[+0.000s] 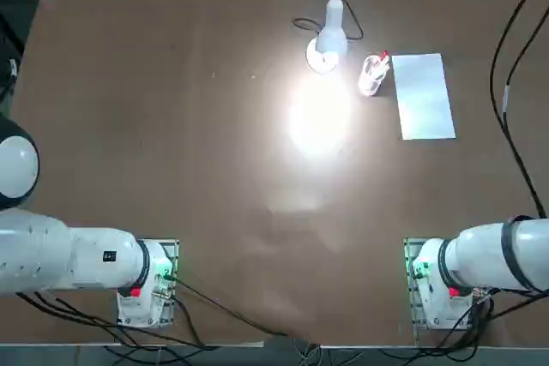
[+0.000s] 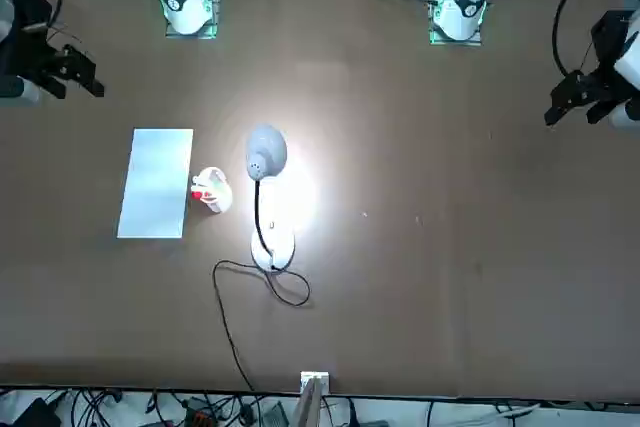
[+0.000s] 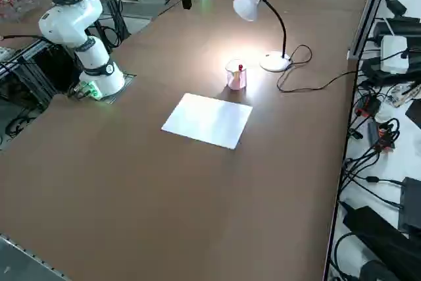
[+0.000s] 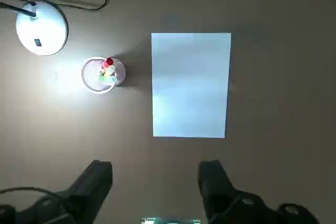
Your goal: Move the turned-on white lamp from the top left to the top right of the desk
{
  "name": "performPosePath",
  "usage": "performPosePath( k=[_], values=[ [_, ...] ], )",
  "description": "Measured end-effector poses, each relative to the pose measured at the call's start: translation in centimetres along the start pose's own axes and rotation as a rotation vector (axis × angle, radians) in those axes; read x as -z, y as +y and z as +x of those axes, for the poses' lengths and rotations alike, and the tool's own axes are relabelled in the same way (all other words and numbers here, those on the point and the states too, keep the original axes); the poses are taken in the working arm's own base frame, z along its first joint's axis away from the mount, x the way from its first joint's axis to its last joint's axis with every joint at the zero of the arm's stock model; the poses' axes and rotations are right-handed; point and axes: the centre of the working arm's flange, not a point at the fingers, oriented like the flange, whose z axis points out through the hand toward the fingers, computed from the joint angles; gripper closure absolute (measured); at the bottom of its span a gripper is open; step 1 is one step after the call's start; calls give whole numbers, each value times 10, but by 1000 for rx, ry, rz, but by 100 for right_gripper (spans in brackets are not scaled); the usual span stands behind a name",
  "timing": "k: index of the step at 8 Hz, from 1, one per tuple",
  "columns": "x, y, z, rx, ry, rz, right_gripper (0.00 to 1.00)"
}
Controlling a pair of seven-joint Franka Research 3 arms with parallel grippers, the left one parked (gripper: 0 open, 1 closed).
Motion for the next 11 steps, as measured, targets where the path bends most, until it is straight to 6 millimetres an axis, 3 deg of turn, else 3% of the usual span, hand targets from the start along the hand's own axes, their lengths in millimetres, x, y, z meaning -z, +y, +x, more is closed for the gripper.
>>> performPosePath(
  k=[8,11],
  values=[
    [-2,1,7,4,3,-5,0],
    [-29,-9,29,20,-39,6,0]
  ],
)
